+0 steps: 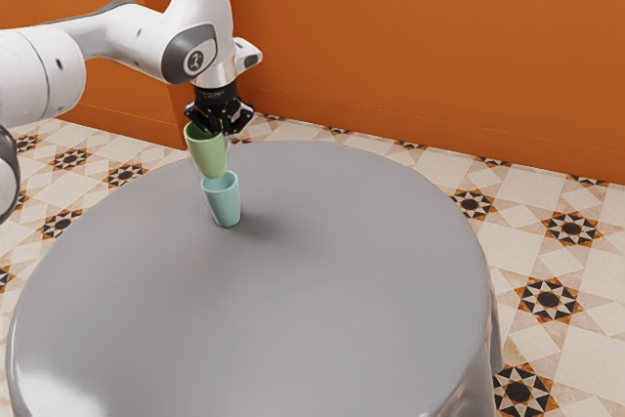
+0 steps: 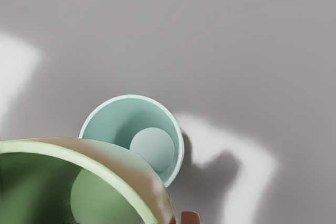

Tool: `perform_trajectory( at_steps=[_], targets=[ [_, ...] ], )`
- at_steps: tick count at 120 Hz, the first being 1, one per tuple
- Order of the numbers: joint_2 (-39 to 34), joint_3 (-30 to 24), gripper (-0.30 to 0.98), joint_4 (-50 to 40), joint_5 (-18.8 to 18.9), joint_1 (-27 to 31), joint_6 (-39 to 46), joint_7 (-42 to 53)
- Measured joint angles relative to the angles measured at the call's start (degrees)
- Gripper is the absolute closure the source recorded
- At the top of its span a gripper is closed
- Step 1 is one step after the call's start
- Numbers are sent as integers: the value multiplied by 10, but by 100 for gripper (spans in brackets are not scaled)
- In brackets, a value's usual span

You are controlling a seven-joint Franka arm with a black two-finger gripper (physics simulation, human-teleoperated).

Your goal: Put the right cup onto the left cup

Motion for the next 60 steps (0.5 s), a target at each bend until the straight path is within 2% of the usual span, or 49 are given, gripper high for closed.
perform_trajectory(
  at_steps=[60],
  targets=[
    [54, 0, 78, 52, -3, 7, -3, 68]
  ],
)
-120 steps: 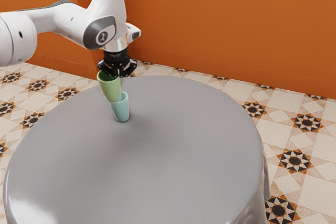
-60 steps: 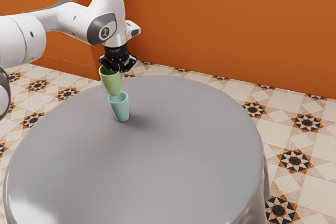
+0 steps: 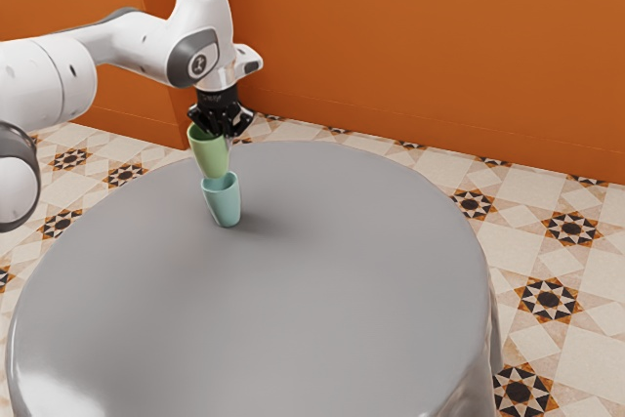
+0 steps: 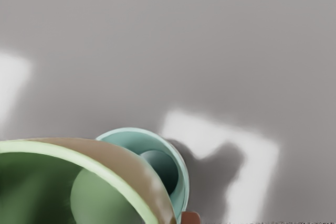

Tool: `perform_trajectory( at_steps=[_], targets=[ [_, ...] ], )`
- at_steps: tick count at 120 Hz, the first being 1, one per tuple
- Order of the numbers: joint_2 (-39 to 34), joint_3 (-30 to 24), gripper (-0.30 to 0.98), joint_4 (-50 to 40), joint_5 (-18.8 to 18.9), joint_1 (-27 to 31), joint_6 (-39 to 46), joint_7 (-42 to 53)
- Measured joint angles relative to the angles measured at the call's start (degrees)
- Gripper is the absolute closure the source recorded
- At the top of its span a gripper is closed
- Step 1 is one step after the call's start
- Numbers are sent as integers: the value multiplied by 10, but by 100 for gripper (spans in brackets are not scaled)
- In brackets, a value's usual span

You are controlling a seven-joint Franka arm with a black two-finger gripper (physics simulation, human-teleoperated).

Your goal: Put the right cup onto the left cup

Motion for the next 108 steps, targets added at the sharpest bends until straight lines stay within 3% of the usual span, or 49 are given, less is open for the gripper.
perform_trajectory(
  at_steps=[108],
  targets=[
    [24, 0, 78, 0, -3, 5, 10, 44]
  ],
)
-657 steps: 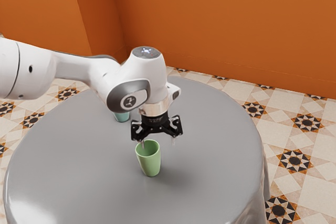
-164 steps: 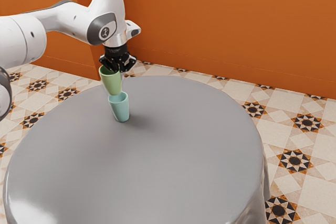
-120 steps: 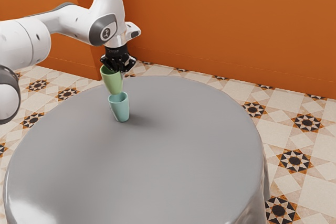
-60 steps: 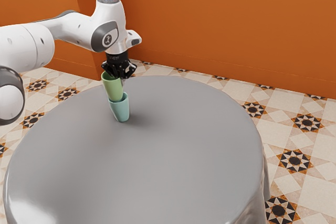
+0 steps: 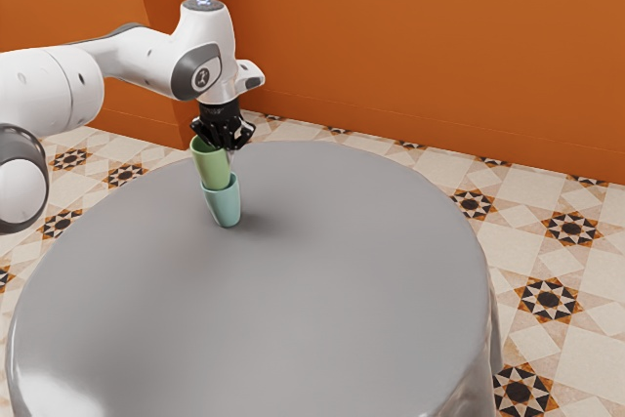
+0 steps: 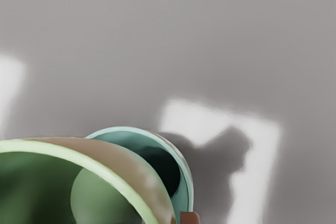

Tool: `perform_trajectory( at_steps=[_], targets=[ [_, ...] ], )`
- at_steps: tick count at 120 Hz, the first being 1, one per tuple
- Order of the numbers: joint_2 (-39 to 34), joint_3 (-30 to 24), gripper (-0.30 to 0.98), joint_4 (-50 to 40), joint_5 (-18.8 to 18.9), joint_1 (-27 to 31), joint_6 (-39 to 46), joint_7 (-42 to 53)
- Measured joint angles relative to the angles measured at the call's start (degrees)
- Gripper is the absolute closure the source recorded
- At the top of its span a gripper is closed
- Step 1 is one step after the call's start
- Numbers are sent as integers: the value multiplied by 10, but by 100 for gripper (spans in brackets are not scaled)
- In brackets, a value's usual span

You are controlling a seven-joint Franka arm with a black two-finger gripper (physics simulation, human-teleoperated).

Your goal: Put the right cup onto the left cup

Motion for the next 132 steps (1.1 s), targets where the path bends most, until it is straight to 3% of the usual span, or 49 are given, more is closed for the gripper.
perform_trajectory(
  at_steps=[31, 70, 119, 132],
  targets=[
    [3, 0, 77, -1, 0, 0, 8, 5],
    [6, 0, 51, -3, -4, 0, 15, 12],
    [-6, 0, 37, -5, -4, -1, 16, 19],
    [-23, 0, 26, -9, -5, -4, 15, 20]
  ],
)
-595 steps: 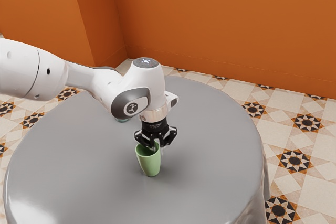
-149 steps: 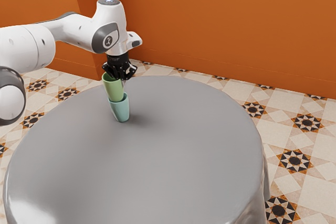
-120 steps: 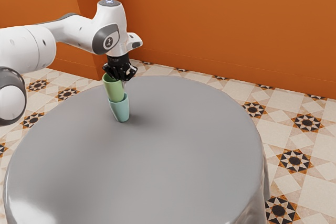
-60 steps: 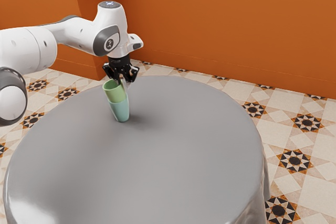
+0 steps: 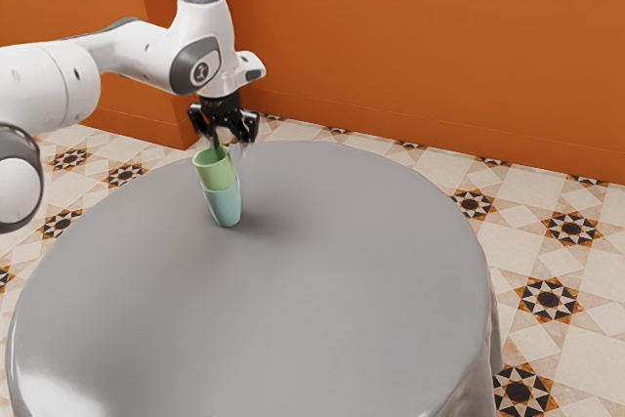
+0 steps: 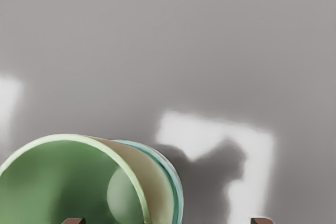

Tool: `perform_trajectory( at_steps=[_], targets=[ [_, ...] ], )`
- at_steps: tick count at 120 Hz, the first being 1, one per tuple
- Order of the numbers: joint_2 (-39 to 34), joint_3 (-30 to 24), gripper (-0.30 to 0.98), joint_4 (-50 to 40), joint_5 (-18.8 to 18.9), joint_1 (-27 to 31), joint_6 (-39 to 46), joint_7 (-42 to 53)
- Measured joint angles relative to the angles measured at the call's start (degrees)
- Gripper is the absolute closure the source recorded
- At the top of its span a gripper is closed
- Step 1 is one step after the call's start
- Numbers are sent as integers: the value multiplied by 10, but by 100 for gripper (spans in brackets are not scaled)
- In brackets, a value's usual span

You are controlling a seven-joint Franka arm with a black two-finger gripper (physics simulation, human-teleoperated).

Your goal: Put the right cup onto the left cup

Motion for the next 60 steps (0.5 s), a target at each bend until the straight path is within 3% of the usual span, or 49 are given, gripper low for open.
perform_trajectory(
  at_steps=[33, 60],
  targets=[
    [-103, -4, 7, -42, -22, -13, -41, 0],
    [-266, -6, 2, -138, -62, -14, -138, 2]
  ],
)
